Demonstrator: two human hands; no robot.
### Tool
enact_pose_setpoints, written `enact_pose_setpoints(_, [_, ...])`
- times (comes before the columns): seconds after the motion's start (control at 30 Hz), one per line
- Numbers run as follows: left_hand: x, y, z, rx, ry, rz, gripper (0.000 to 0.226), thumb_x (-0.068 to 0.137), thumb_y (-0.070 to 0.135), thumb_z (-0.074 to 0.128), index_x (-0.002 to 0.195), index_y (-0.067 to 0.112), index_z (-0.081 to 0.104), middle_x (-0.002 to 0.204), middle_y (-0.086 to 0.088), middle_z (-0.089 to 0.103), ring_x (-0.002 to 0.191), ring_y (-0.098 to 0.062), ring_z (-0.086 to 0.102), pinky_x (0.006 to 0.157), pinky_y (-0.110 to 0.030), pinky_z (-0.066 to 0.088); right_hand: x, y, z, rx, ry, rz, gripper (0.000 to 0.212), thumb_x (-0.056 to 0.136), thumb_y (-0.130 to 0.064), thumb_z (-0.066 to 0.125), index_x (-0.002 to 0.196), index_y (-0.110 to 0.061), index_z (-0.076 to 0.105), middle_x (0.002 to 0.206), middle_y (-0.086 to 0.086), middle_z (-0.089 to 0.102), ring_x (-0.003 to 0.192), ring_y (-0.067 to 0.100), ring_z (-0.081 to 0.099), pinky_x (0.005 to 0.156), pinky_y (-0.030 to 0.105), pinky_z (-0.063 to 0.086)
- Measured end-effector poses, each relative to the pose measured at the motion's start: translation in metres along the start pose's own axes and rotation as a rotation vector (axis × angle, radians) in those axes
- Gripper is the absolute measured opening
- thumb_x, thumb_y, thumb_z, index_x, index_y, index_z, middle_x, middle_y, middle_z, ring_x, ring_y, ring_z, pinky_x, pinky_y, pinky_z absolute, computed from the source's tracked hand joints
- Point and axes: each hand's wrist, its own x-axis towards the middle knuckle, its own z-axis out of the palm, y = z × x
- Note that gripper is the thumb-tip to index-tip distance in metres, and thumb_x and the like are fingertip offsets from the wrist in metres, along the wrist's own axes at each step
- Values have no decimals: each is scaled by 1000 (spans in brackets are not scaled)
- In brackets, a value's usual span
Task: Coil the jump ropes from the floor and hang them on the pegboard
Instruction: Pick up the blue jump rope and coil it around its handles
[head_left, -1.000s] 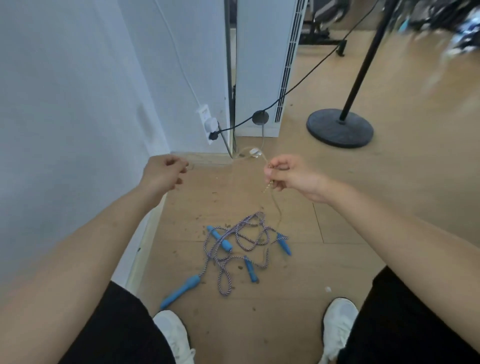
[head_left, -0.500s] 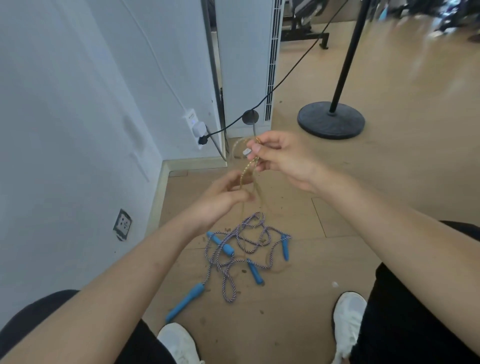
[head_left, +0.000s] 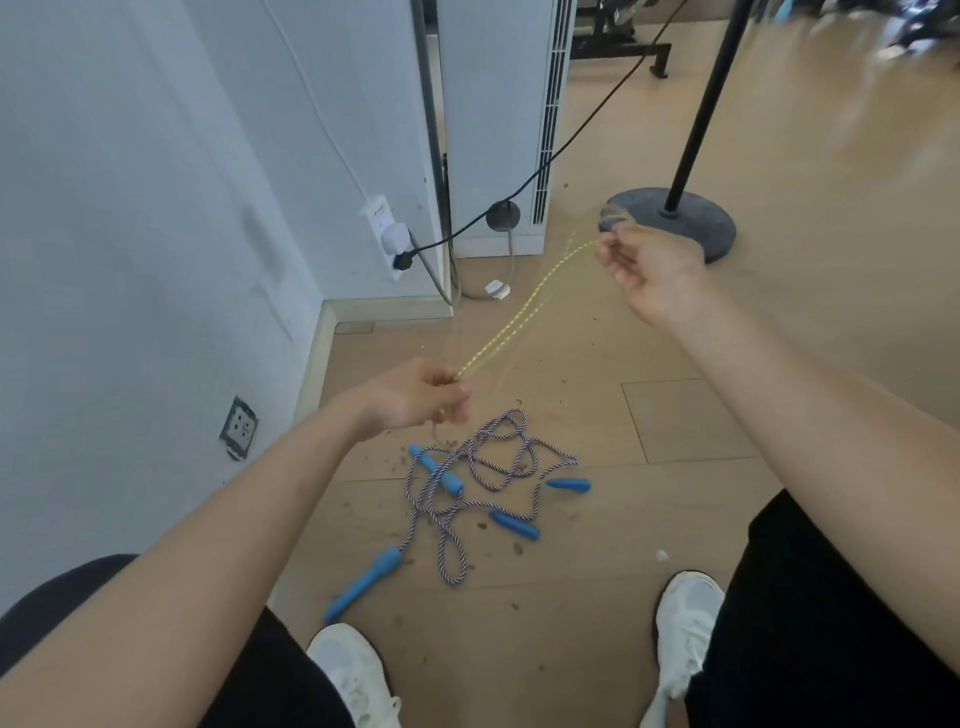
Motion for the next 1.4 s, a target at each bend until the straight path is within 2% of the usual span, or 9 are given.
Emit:
enact_pose_setpoints(0.2, [1,9,-13,-351,185,32,27,107,23,45,93,9,63,88,-11,74,73,-20,75,65,-26,61,12,14,-4,-61,39,85,18,95,5,59,113,4,60,87,13,65,75,18,66,85,34,60])
enact_pose_setpoints(0.3, [-1,22,-19,-598,271,96,25,107,24,44,95,10,61,83,-8,75,71,-22,75,61,-24,60,9,25,-2,-260,-134,161,7,100,-6,55,106,-3,57,118,19,64,99,25,66,97,35,55])
enact_pose_setpoints(0.37, [-3,29,-21,-707,290,129,24,107,25,44,98,10,61,81,-7,76,71,-21,76,62,-25,60,6,35,-1,-406,-246,176,25,101,-14,55,123,-4,53,128,17,62,98,24,68,85,29,58])
enact_pose_setpoints(0.47, [-3,36,-22,-796,306,156,24,107,26,45,100,11,61,81,-5,76,73,-21,76,67,-26,61,-9,48,4,-562,-461,163,37,99,-27,58,130,-6,57,123,13,69,96,23,73,78,28,58])
enact_pose_setpoints(0.67, [-3,44,-27,-1012,353,190,24,106,27,44,100,12,62,79,-1,76,72,-18,76,65,-23,60,-42,79,7,-774,-858,193,48,92,-34,54,133,-8,57,126,9,69,122,25,62,106,37,41])
enact_pose_setpoints(0.93, [-8,31,-62,-1281,680,182,25,107,28,44,103,8,58,101,-8,77,83,-25,77,69,-24,60,-37,99,-9,-1042,-952,95,9,99,-8,57,98,-7,66,78,7,68,74,19,66,82,29,53])
enact_pose_setpoints(1.07, [-6,8,-79,-1214,563,-61,40,106,37,43,112,-2,52,113,-26,65,96,-39,72,77,-38,63,-23,91,-17,-1084,-786,-23,20,103,-14,51,89,-13,67,66,1,55,60,15,53,71,38,49])
enact_pose_setpoints(1.23, [-2,-1,-82,-978,550,-181,44,103,36,52,117,-4,61,123,-24,59,106,-40,67,81,-40,61,-33,68,-2,-1109,-754,-241,23,105,-17,47,105,-10,69,48,-20,47,44,-2,43,49,12,34])
enact_pose_setpoints(1.4, [-6,22,-61,-693,491,35,26,98,27,59,119,15,69,124,-4,70,109,-24,69,94,-37,57,-36,59,7,-1220,-792,-322,23,102,-17,53,111,-7,72,93,-21,67,83,-14,60,80,13,44])
